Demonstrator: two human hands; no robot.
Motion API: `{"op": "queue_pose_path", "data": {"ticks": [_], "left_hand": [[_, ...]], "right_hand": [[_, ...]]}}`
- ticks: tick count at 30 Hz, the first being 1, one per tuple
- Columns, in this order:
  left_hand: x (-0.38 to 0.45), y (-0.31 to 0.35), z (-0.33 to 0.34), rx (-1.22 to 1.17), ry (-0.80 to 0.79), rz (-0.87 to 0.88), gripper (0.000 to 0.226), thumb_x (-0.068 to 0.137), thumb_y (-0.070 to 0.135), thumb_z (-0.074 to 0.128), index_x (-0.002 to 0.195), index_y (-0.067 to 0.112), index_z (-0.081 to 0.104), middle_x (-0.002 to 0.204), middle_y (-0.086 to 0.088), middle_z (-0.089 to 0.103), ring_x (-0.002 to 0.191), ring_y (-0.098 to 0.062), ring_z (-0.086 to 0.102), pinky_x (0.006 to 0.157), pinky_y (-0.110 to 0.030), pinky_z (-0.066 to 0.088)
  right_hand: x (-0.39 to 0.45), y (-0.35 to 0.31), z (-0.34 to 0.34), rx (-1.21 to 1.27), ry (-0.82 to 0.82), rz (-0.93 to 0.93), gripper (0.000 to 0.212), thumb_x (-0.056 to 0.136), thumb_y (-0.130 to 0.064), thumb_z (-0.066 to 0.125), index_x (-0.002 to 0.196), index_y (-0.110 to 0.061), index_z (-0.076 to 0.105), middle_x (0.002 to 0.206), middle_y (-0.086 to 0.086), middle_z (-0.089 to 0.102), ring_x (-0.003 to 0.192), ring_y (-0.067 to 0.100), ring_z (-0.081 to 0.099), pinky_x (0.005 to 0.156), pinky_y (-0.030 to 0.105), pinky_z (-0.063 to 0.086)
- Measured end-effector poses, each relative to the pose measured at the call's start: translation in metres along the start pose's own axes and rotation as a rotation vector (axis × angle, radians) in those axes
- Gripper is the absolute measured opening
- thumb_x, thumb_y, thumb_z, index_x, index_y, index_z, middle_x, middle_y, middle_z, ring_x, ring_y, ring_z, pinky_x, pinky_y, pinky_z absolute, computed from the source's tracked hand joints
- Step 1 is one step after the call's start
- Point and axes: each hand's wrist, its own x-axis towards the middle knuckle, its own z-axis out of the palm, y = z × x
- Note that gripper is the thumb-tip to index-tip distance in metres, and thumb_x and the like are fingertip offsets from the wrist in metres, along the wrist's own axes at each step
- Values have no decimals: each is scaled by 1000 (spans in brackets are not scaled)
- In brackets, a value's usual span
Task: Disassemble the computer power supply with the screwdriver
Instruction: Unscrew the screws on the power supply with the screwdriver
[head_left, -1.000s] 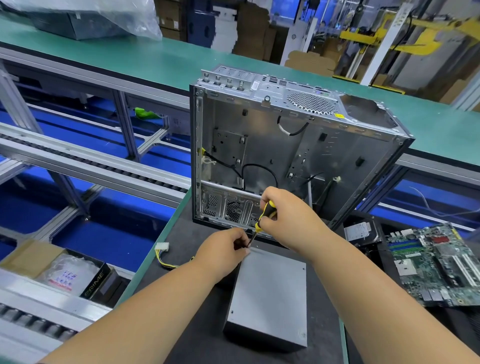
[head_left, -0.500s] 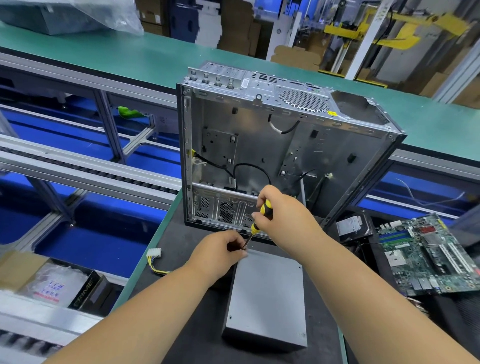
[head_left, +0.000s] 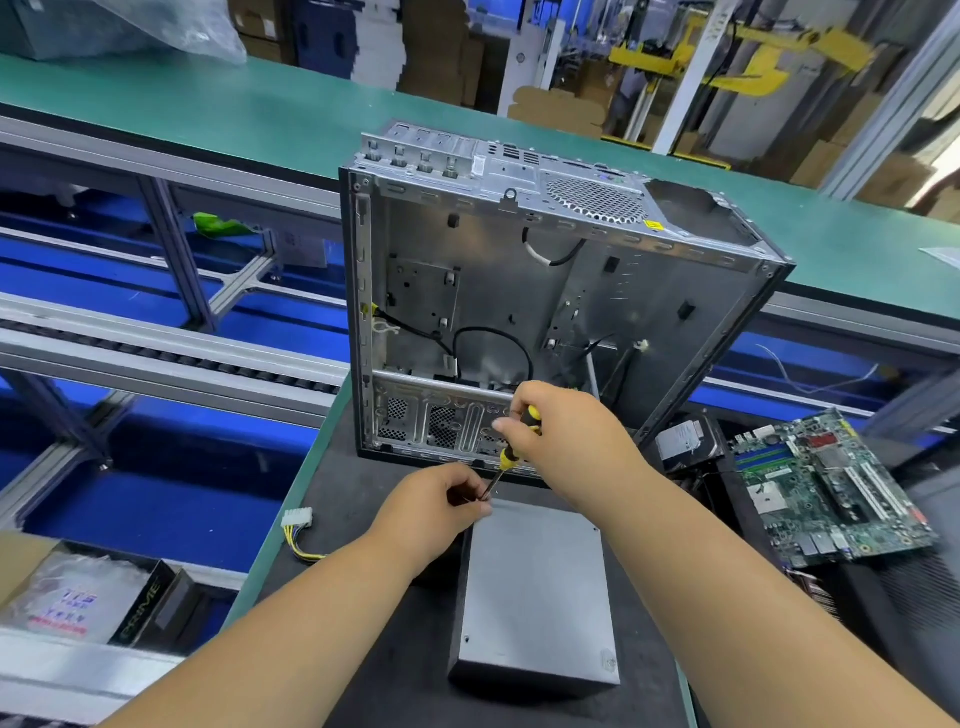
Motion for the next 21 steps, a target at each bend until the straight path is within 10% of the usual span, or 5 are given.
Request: {"op": "queue_pose_path", "data": {"ticks": [8, 14, 21], "left_hand": [[3, -1, -2, 16, -14, 17, 13, 80, 32, 78, 77, 38, 67, 81, 20, 68, 80, 6, 59, 68, -14, 42], [4, -1, -6, -15, -52, 5, 15, 78, 31, 80, 76, 40, 68, 83, 23, 68, 79, 8, 60, 69, -13, 43], [3, 2, -3, 10, -11, 12, 15, 78, 30, 79, 73, 35, 66, 80, 14, 66, 78, 0, 59, 64, -16, 41]], "right_hand": [[-2, 0, -4, 88, -33, -13, 17, 85, -20, 63, 95, -25, 50, 81, -10, 50, 67, 7, 48, 54, 26, 34], [-4, -3, -4, -35, -6, -17, 24, 94, -45, 58, 91, -24, 47, 73, -7, 54, 67, 14, 52, 57, 30, 42], [-19, -5, -3, 116, 21, 34, 19, 83, -15, 65, 95, -24, 53, 88, -4, 59, 77, 18, 58, 65, 31, 48]]}}
